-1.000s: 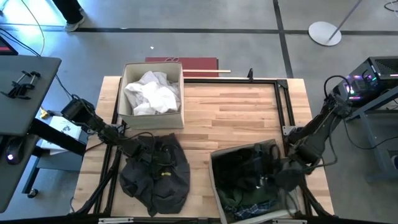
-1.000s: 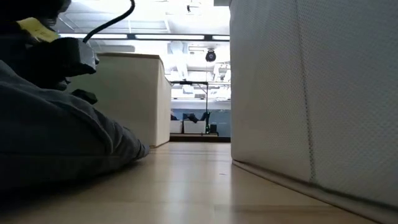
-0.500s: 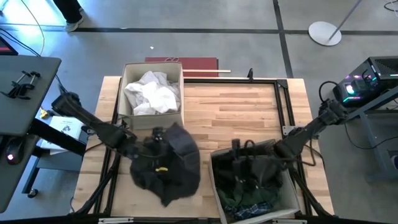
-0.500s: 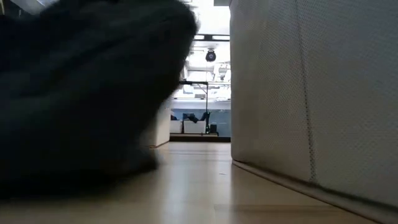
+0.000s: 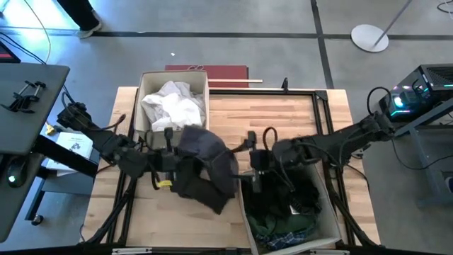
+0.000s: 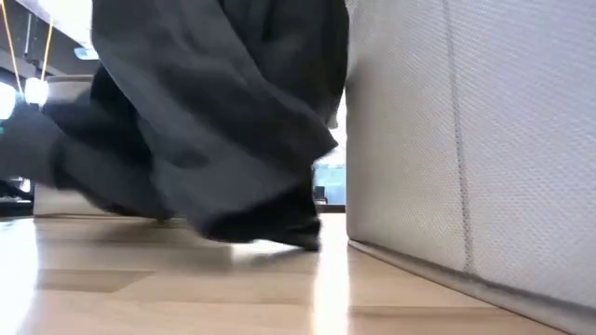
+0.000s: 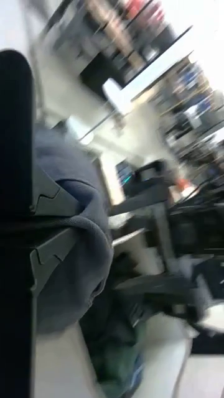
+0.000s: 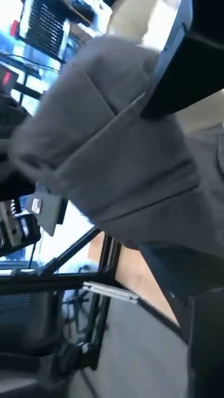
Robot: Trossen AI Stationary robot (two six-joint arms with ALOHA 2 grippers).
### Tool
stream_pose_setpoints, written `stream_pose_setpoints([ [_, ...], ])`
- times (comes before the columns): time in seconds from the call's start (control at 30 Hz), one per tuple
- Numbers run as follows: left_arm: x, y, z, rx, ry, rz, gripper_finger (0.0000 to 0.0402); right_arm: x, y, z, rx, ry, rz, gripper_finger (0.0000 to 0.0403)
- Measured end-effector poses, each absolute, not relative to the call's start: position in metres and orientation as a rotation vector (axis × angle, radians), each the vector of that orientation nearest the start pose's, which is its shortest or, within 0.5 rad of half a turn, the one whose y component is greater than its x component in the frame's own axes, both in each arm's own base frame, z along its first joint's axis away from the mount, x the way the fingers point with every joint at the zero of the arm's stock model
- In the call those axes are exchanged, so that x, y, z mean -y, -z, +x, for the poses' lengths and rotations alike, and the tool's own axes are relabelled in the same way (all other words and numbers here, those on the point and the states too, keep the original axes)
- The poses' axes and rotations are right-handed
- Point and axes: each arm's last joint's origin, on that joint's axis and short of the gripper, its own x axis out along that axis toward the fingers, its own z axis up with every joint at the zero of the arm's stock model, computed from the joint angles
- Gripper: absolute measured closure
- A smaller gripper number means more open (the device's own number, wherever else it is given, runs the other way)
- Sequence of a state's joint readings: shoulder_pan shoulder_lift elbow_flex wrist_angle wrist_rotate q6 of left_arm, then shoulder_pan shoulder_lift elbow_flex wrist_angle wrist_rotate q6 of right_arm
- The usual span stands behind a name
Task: Sort clothes
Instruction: Put the black pants into the bottom laundry bin
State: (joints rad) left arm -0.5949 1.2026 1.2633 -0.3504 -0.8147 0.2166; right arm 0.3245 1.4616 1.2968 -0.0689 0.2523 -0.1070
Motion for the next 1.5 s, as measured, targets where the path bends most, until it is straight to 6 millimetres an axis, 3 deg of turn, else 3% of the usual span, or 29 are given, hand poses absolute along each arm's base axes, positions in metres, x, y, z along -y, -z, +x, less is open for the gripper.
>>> stream_pose_setpoints([
  [0.33, 0.118, -0.438, 0.228, 0.054, -0.231, 0.641, 0.0402, -0.083, -0.348, 0.354, -0.152, -0.100, -0.125, 0.0064],
  [0.67, 0.102, -0.452, 0.239, 0.290, -0.077, 0.709, 0.0401, -0.074, -0.325, 0.383, -0.103, -0.086, -0.131, 0.0074],
  [0.83, 0.096, -0.454, 0.242, 0.345, -0.007, 0.686, 0.0401, -0.072, -0.321, 0.386, -0.107, -0.094, -0.129, 0.0158],
  [1.07, 0.093, -0.455, 0.243, 0.363, 0.003, 0.615, 0.0395, -0.071, -0.322, 0.387, -0.097, -0.098, -0.142, 0.0378],
  [1.27, 0.103, -0.449, 0.236, 0.275, 0.094, 0.586, 0.0323, -0.073, -0.323, 0.381, -0.124, -0.056, -0.169, 0.0390],
  [1.5, 0.111, -0.448, 0.207, 0.139, 0.056, 0.529, 0.0224, -0.091, -0.367, 0.340, -0.061, 0.078, -0.267, 0.0398],
])
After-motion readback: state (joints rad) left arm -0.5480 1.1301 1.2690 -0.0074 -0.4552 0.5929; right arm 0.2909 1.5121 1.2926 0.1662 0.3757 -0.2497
